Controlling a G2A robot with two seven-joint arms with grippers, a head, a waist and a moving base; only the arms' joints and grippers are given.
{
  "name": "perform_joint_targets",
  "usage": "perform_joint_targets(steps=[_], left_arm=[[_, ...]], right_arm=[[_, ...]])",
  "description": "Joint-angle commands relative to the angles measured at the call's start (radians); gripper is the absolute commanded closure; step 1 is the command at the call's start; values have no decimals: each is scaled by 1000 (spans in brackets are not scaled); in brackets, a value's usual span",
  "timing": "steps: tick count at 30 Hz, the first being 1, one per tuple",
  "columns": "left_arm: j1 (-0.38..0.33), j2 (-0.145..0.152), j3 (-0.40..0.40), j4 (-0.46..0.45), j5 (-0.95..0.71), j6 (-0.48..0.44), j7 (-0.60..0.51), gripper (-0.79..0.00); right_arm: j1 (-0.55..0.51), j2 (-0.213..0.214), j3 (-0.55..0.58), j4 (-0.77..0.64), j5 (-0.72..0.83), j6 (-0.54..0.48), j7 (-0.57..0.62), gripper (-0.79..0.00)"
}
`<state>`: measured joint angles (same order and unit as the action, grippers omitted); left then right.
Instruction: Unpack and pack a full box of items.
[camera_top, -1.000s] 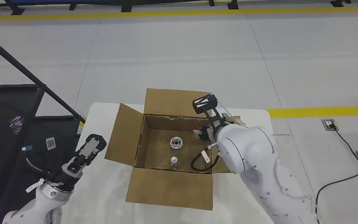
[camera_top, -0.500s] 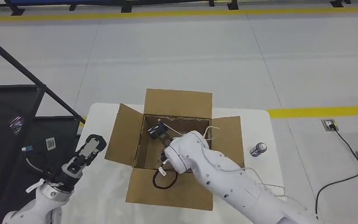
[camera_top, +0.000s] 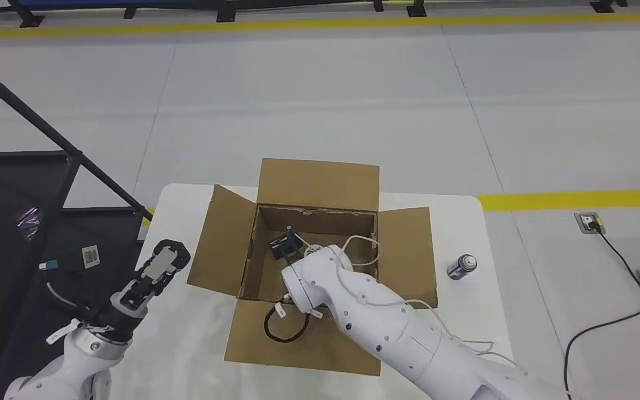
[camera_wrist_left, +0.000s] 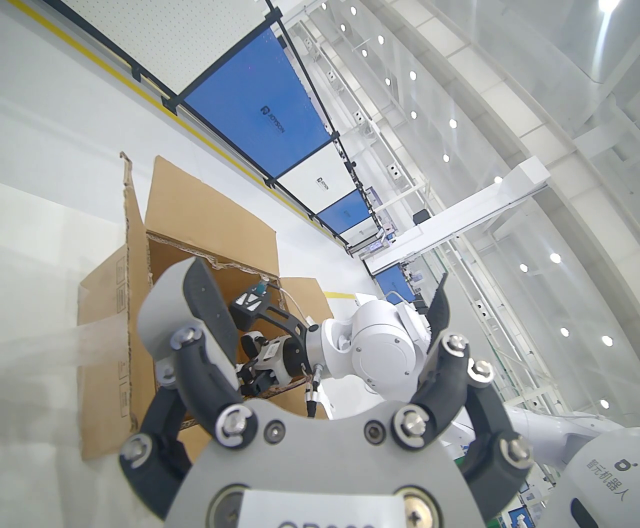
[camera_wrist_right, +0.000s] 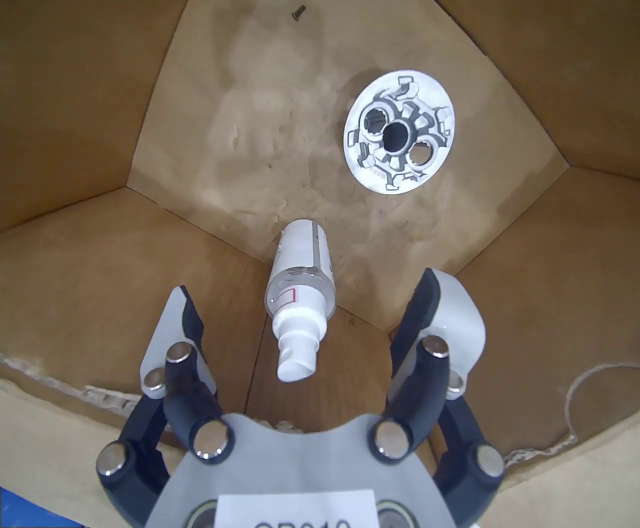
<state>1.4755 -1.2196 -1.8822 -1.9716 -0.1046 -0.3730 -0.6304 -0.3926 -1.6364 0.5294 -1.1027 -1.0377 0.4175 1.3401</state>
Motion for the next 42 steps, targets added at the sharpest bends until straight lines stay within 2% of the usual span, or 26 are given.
perform_joint_targets(steps=[1, 5, 6, 8, 13, 17, 19, 23, 27, 29, 33, 35, 38, 42], left_arm=[[0, 0, 0, 0, 0, 0, 0, -785], [0, 0, 0, 0, 0, 0, 0, -785], [0, 0, 0, 0, 0, 0, 0, -785], [0, 0, 0, 0, 0, 0, 0, -785], [0, 0, 0, 0, 0, 0, 0, -785], [0, 0, 0, 0, 0, 0, 0, -785], [0, 0, 0, 0, 0, 0, 0, -785], [0, 0, 0, 0, 0, 0, 0, -785], [0, 0, 0, 0, 0, 0, 0, -785], [0, 0, 0, 0, 0, 0, 0, -785], [0, 0, 0, 0, 0, 0, 0, -785], [0, 0, 0, 0, 0, 0, 0, -785], [0, 0, 0, 0, 0, 0, 0, -785], [0, 0, 0, 0, 0, 0, 0, -785]], right_arm=[[-1, -7, 1, 16, -1, 2, -7, -419], [-1, -18, 7, 47, -2, -6, -13, -231], [-1, -20, 10, 53, -2, -9, -13, -126], [1, -23, 18, 53, -4, -11, -18, 0], [-2, -14, 62, -24, -37, -12, -8, 0], [-28, 23, 140, -215, -143, 0, 62, 0], [-70, 51, 209, -335, -229, -34, 97, 0], [-218, 106, 427, -646, -435, -133, 196, 0], [-414, 144, 601, -953, -603, -161, 196, 0], [-500, 156, 700, -1046, -646, -195, 196, 0], [-622, 165, 887, -1147, -633, -240, 196, 0], [-668, 167, 965, -1172, -578, -261, 196, 0], [-732, 172, 1059, -1163, -517, -294, 196, 0], [-791, 179, 1127, -1112, -469, -317, 196, 0]])
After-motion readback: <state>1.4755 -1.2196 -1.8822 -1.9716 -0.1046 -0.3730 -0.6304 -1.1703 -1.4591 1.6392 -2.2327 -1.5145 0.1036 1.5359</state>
